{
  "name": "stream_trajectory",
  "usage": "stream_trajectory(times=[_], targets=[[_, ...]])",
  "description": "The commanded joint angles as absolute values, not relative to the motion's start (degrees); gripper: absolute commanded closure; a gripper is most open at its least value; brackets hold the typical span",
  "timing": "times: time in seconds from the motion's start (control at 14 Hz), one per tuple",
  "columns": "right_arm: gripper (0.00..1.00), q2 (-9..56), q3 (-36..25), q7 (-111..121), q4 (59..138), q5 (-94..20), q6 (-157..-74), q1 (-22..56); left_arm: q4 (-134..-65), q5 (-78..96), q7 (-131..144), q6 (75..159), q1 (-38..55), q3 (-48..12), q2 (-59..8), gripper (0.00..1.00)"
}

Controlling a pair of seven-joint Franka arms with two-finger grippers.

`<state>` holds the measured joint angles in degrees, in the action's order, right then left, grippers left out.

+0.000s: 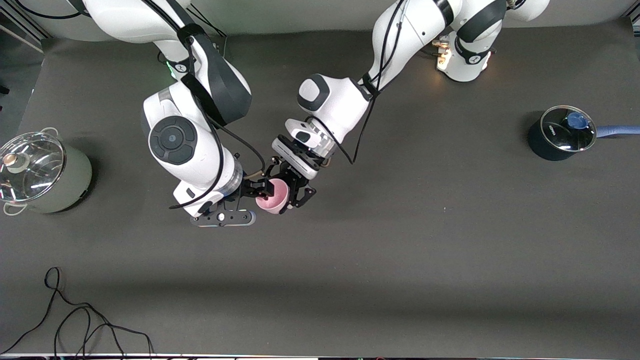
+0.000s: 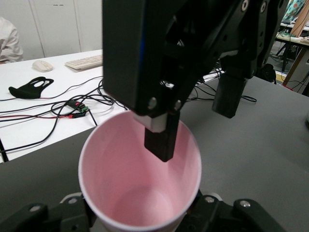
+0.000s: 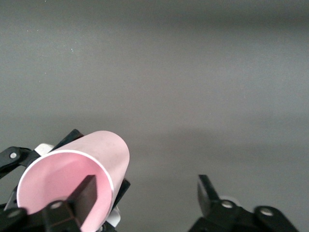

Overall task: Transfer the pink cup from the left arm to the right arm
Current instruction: 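Close the right gripper on the pink cup's side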

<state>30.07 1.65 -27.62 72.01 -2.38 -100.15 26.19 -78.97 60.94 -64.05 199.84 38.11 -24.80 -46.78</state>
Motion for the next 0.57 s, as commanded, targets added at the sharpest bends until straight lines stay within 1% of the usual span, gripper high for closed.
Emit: stream_trajectory(times=[0.0, 0.07, 0.14, 0.36, 0.43, 0.5], targets=[[0.59, 30.0, 1.6, -29.1, 71.6, -1.8, -100.5, 26.4, -78.1, 62.1, -63.7, 200.8, 39.5, -23.7, -46.9, 1.0], [0.7, 29.9, 1.6, -29.0, 71.5, -1.8, -100.5, 26.4, -78.1, 62.1, -63.7, 200.8, 39.5, -23.7, -46.8, 1.0], [0.77, 29.8, 1.6, -29.1, 71.5, -1.8, -100.5, 26.4, -78.1, 62.1, -63.7, 200.8, 39.5, -23.7, -46.9, 1.0], [0.85, 29.4, 1.7, -29.0, 71.3, -1.9, -100.5, 26.5, -78.1, 62.1, -63.7, 200.8, 39.5, -23.7, -46.9, 1.0], [0.91, 29.3, 1.7, -29.0, 71.2, -1.9, -100.5, 26.6, -78.1, 62.1, -63.7, 200.7, 39.4, -23.7, -46.9, 1.0], [0.99, 29.3, 1.7, -29.0, 71.2, -1.9, -100.5, 26.7, -78.1, 62.1, -63.7, 200.7, 39.4, -23.7, -46.8, 1.0]])
